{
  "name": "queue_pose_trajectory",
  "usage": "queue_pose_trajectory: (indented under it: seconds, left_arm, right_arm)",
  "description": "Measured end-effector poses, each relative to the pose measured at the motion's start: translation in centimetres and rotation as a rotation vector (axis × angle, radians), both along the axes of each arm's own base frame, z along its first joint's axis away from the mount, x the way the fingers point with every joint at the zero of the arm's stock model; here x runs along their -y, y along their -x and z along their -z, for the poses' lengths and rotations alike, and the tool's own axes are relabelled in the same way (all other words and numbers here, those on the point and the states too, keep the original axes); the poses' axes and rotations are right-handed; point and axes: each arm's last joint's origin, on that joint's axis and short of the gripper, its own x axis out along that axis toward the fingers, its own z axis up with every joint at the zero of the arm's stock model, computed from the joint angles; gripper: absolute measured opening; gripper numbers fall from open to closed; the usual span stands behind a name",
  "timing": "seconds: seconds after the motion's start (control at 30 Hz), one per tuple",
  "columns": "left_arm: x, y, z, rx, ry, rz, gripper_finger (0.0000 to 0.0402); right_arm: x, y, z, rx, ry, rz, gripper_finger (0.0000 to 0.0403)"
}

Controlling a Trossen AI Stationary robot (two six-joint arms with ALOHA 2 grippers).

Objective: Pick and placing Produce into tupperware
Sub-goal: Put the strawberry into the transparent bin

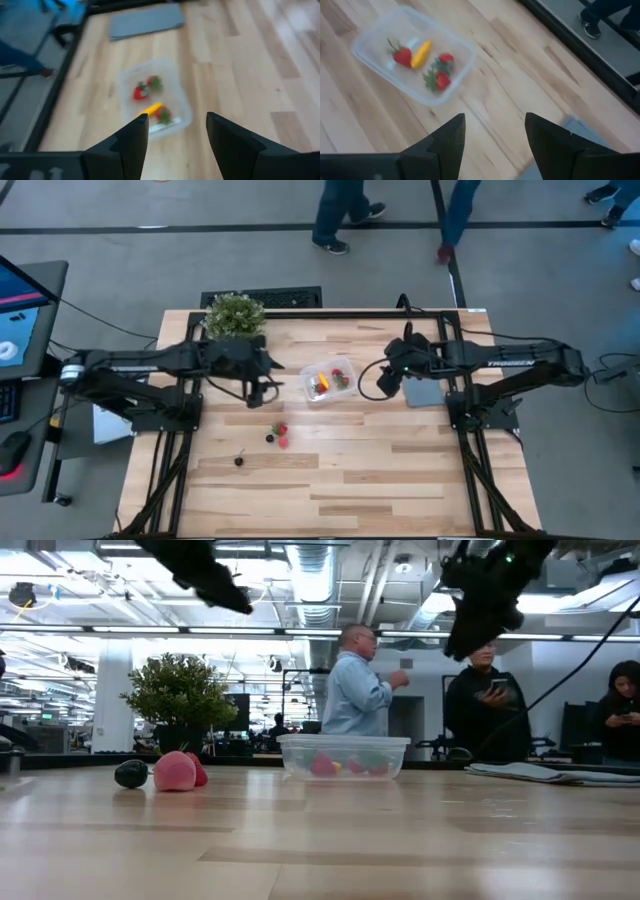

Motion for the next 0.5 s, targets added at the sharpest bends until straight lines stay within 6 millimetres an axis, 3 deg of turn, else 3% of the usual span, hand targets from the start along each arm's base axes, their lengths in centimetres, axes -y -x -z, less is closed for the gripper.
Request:
queue_pose_trajectory:
  seconds: [0.33, 0.5]
  left_arm:
    - [1.7, -5.2, 3.3, -0.183, 0.061, 0.062, 0.0195]
    - [2.5, -7.1, 5.2, -0.262, 0.118, 0.075, 0.0226]
  right_arm:
    - [-0.1, 1.5, 2.7, 0.021, 0.001, -0.003, 0.0230]
    - [-0.2, 2.0, 3.4, 0.083, 0.003, -0.004, 0.0230]
